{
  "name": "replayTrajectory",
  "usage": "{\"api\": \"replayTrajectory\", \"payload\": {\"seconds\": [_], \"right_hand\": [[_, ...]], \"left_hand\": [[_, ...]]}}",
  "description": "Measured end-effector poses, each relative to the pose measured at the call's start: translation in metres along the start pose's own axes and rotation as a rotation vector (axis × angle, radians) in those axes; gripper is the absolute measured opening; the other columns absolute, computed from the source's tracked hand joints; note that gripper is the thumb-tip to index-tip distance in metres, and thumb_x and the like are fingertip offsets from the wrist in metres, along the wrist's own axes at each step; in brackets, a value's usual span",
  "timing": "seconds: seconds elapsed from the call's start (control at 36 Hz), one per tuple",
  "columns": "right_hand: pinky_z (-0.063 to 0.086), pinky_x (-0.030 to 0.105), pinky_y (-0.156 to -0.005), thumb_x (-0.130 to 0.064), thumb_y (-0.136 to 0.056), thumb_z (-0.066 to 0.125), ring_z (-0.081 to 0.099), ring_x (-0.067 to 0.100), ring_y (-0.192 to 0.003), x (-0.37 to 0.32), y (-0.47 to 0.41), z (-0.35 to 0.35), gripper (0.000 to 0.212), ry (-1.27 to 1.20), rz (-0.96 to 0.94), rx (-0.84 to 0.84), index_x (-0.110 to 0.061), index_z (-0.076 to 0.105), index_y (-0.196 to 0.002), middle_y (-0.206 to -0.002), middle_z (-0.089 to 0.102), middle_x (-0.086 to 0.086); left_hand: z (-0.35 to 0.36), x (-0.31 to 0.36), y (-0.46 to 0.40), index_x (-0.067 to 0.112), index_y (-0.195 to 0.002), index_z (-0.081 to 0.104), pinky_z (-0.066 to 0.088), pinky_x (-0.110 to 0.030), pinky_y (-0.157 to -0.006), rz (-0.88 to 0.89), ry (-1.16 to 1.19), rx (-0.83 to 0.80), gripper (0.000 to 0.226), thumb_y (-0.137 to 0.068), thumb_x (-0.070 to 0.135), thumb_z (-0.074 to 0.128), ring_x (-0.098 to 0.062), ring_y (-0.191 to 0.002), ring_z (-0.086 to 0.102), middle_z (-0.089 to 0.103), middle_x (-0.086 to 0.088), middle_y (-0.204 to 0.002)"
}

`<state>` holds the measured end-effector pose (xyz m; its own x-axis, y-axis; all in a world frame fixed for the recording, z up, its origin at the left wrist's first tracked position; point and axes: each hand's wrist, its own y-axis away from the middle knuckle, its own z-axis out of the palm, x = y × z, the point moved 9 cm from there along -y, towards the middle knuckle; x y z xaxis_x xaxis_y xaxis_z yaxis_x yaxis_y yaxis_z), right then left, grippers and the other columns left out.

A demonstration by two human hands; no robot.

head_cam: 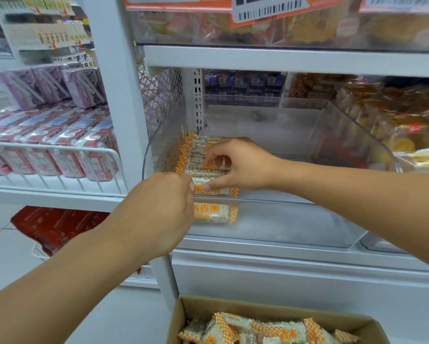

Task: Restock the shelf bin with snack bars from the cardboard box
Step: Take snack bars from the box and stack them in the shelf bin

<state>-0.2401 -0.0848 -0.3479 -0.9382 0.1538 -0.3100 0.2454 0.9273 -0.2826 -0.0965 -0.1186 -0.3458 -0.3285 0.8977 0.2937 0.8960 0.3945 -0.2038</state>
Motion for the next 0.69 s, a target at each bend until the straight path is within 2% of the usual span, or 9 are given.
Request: {"api": "replayTrajectory", "payload": {"seconds": [0.06, 0.14, 0.19, 0.28, 0.33, 0.39, 0.47, 0.58, 0.69], "right_hand": [[0.043, 0.022, -0.066, -0.048, -0.073, 0.085, 0.054, 0.007, -0.075, -0.003, 0.003, 0.005, 0.043, 0.000, -0.016, -0.054, -0.018, 0.072, -0.101, -0.090, 0.066, -0.006], [0.040, 0.021, -0.061, -0.035, -0.074, 0.087, 0.052, 0.006, -0.068, -0.008, 0.006, 0.007, 0.028, -0.008, -0.057, -0.095, -0.016, 0.072, -0.087, -0.080, 0.066, -0.004], [0.043, 0.021, -0.061, -0.031, -0.073, 0.088, 0.057, 0.007, -0.065, -0.007, 0.006, 0.000, 0.022, -0.021, -0.054, -0.103, -0.017, 0.074, -0.081, -0.076, 0.068, -0.004], [0.043, 0.017, -0.059, -0.029, -0.076, 0.086, 0.059, 0.001, -0.060, -0.011, 0.008, 0.006, 0.014, 0.008, -0.051, -0.298, -0.017, 0.079, -0.081, -0.067, 0.069, -0.011], [0.038, 0.014, -0.054, -0.038, -0.075, 0.087, 0.054, 0.000, -0.054, -0.014, 0.010, 0.018, 0.023, 0.041, -0.037, -0.443, -0.018, 0.081, -0.084, -0.057, 0.062, -0.016], [0.038, 0.019, -0.052, -0.053, -0.067, 0.088, 0.049, 0.004, -0.051, -0.016, 0.008, 0.027, 0.037, 0.108, -0.016, -0.505, -0.020, 0.079, -0.081, -0.053, 0.057, -0.013], [0.043, 0.027, -0.055, -0.064, -0.055, 0.088, 0.051, 0.008, -0.057, -0.025, 0.004, 0.031, 0.052, 0.242, -0.010, -0.522, -0.021, 0.071, -0.077, -0.062, 0.061, -0.011], [0.040, 0.029, -0.053, -0.066, -0.050, 0.090, 0.057, 0.017, -0.068, -0.030, 0.002, 0.035, 0.064, 0.295, 0.011, -0.539, -0.021, 0.061, -0.085, -0.077, 0.065, -0.004], [0.046, 0.032, -0.060, -0.053, -0.057, 0.091, 0.056, 0.021, -0.074, -0.025, -0.003, 0.031, 0.057, 0.373, 0.023, -0.456, -0.020, 0.057, -0.090, -0.080, 0.059, -0.005]], "left_hand": [[0.000, 0.000, 0.000, 0.019, -0.078, 0.058, 0.049, -0.042, -0.071, -0.004, 0.015, 0.004, 0.033, -0.103, 0.024, 0.039, -0.024, -0.073, 0.057, 0.060, -0.001, -0.072], [0.001, -0.001, 0.000, 0.015, -0.084, 0.063, 0.050, -0.044, -0.073, -0.012, 0.039, 0.010, 0.033, -0.104, 0.024, 0.038, -0.023, -0.075, 0.059, 0.062, -0.002, -0.074], [0.000, -0.001, 0.002, 0.013, -0.090, 0.066, 0.050, -0.044, -0.076, -0.001, 0.046, 0.019, 0.035, -0.104, 0.026, 0.036, -0.025, -0.080, 0.061, 0.066, -0.005, -0.082], [0.001, -0.001, 0.002, 0.011, -0.094, 0.067, 0.051, -0.045, -0.077, 0.020, 0.051, 0.023, 0.040, -0.105, 0.028, 0.033, -0.027, -0.082, 0.062, 0.068, -0.007, -0.086], [0.002, -0.001, 0.002, 0.011, -0.093, 0.067, 0.051, -0.045, -0.078, 0.025, 0.051, 0.022, 0.040, -0.104, 0.029, 0.032, -0.028, -0.084, 0.063, 0.069, -0.007, -0.089], [0.002, -0.001, 0.001, 0.013, -0.093, 0.066, 0.051, -0.044, -0.079, 0.023, 0.041, 0.021, 0.040, -0.104, 0.030, 0.032, -0.028, -0.085, 0.063, 0.069, -0.007, -0.089], [0.002, -0.001, 0.000, 0.014, -0.093, 0.065, 0.050, -0.044, -0.078, 0.026, 0.030, 0.014, 0.038, -0.104, 0.030, 0.032, -0.027, -0.084, 0.061, 0.067, -0.005, -0.086], [0.001, 0.000, 0.000, 0.016, -0.091, 0.063, 0.049, -0.044, -0.078, 0.047, 0.033, 0.015, 0.037, -0.103, 0.031, 0.032, -0.025, -0.082, 0.060, 0.065, -0.003, -0.085], [0.001, -0.002, 0.000, 0.017, -0.089, 0.064, 0.049, -0.044, -0.077, 0.070, 0.014, 0.029, 0.043, -0.102, 0.035, 0.026, -0.027, -0.083, 0.060, 0.066, -0.003, -0.086]]}}
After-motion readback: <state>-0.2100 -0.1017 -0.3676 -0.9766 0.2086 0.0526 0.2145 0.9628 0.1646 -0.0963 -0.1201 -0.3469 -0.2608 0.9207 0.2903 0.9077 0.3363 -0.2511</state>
